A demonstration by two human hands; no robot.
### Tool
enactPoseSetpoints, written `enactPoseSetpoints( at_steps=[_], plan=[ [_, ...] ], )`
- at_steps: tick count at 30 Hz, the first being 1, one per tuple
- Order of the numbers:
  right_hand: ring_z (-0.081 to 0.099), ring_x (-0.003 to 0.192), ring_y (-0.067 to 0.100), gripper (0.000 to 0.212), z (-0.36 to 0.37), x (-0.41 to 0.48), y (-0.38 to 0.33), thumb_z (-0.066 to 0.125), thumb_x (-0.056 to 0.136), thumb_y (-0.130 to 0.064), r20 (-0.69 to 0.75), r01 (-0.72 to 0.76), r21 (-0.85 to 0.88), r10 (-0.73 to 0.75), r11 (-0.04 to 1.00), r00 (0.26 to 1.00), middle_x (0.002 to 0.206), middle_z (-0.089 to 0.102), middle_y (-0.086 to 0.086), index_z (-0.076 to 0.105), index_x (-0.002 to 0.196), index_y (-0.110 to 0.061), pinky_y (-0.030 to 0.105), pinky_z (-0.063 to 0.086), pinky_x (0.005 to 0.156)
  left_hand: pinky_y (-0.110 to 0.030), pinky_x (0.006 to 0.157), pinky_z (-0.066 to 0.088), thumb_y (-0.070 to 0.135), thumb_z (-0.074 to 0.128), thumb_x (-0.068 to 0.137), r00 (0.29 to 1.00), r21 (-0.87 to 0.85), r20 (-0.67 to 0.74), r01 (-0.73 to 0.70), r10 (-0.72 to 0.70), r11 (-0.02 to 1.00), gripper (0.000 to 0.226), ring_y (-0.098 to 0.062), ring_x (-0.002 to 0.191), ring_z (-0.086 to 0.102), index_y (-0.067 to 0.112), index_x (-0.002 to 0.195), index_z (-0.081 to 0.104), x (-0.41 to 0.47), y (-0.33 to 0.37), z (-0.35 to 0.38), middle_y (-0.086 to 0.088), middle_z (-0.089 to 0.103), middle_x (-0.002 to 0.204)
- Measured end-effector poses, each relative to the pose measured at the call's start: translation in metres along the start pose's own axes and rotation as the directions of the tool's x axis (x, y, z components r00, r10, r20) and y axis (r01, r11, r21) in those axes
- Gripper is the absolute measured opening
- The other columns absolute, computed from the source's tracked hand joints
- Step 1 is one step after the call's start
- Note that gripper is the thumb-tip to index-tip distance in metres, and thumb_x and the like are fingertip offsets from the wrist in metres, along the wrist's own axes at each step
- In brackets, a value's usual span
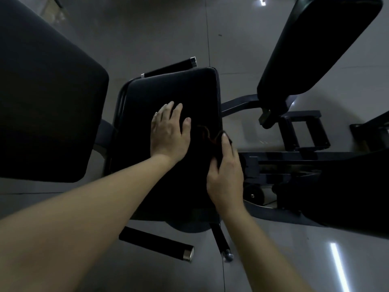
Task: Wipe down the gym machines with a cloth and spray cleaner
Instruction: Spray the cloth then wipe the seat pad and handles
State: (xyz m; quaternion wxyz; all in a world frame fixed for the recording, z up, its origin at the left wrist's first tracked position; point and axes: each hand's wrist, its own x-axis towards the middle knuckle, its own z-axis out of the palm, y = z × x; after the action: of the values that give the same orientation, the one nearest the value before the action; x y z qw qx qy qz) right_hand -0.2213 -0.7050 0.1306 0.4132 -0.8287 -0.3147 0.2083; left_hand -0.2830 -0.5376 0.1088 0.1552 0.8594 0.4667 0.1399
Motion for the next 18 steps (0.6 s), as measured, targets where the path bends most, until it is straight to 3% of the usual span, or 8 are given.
enactPoseSetpoints(
  at_steps=[5, 8, 11, 14, 16, 18],
  plan=[
    [0.030, 0.136, -0.012, 0.061, -0.015, -0.055, 0.005, 0.047, 0.104, -0.015, 0.097, -0.164, 0.202, 0.147, 0.965, 0.984, 0.152, 0.036, -0.017, 0.024, 0.159, -0.026, 0.019, 0.027, 0.118, -0.045, 0.127, 0.018, 0.043, 0.033, 0.105, 1.000, -0.004, 0.001, 0.010, -0.010, 1.000, 0.055, -0.022, 0.153, 0.024, 0.019, 0.154, 0.043, -0.001, 0.001, -0.003, -0.006, 0.034, 0.163],
    [0.048, 0.131, 0.005, 0.050, -0.007, -0.005, -0.004, 0.044, 0.105, -0.027, 0.104, -0.250, 0.234, 0.231, 0.940, 0.967, 0.145, 0.051, -0.006, 0.034, 0.154, -0.021, 0.027, 0.042, 0.109, -0.046, 0.126, 0.020, 0.046, 0.029, 0.101, 1.000, 0.027, 0.005, 0.017, -0.018, 0.999, 0.060, -0.023, 0.152, 0.025, 0.019, 0.153, 0.044, -0.001, 0.002, -0.003, -0.006, 0.035, 0.162],
    [0.064, 0.103, 0.018, 0.027, 0.008, 0.072, -0.015, 0.043, 0.106, -0.027, 0.090, -0.237, 0.224, 0.222, 0.945, 0.971, 0.114, 0.064, 0.002, 0.050, 0.129, -0.015, 0.035, 0.055, 0.084, -0.046, 0.125, 0.019, 0.047, 0.029, 0.100, 1.000, 0.042, 0.020, 0.021, -0.022, 0.999, 0.060, -0.023, 0.152, 0.024, 0.020, 0.152, 0.042, 0.001, 0.001, -0.003, -0.004, 0.034, 0.161],
    [0.061, 0.105, 0.026, 0.037, 0.028, 0.151, -0.023, 0.042, 0.105, -0.024, 0.001, -0.166, 0.114, 0.167, 0.980, 0.986, 0.119, 0.062, 0.014, 0.045, 0.135, -0.002, 0.044, 0.052, 0.090, -0.047, 0.125, 0.020, 0.051, 0.031, 0.098, 1.000, 0.031, 0.015, 0.009, -0.009, 0.999, 0.062, -0.023, 0.151, 0.025, 0.020, 0.150, 0.044, 0.003, 0.000, -0.001, -0.005, 0.036, 0.160],
    [0.061, 0.104, 0.030, 0.034, 0.035, 0.203, -0.034, 0.043, 0.105, -0.023, -0.004, -0.172, 0.070, 0.173, 0.983, 0.985, 0.117, 0.062, 0.016, 0.045, 0.130, 0.000, 0.041, 0.051, 0.085, -0.048, 0.124, 0.020, 0.054, 0.033, 0.097, 1.000, 0.019, 0.010, 0.005, -0.005, 1.000, 0.064, -0.024, 0.151, 0.025, 0.020, 0.150, 0.044, 0.003, -0.002, -0.001, -0.006, 0.036, 0.160],
    [0.062, 0.099, 0.028, 0.028, 0.036, 0.246, -0.038, 0.044, 0.106, -0.022, 0.020, -0.173, 0.112, 0.172, 0.978, 0.985, 0.111, 0.062, 0.014, 0.047, 0.124, -0.001, 0.025, 0.051, 0.073, -0.048, 0.124, 0.020, 0.054, 0.035, 0.097, 1.000, 0.009, 0.007, -0.004, 0.004, 1.000, 0.064, -0.023, 0.151, 0.024, 0.020, 0.150, 0.044, 0.004, -0.002, -0.001, -0.006, 0.035, 0.160]
  ],
)
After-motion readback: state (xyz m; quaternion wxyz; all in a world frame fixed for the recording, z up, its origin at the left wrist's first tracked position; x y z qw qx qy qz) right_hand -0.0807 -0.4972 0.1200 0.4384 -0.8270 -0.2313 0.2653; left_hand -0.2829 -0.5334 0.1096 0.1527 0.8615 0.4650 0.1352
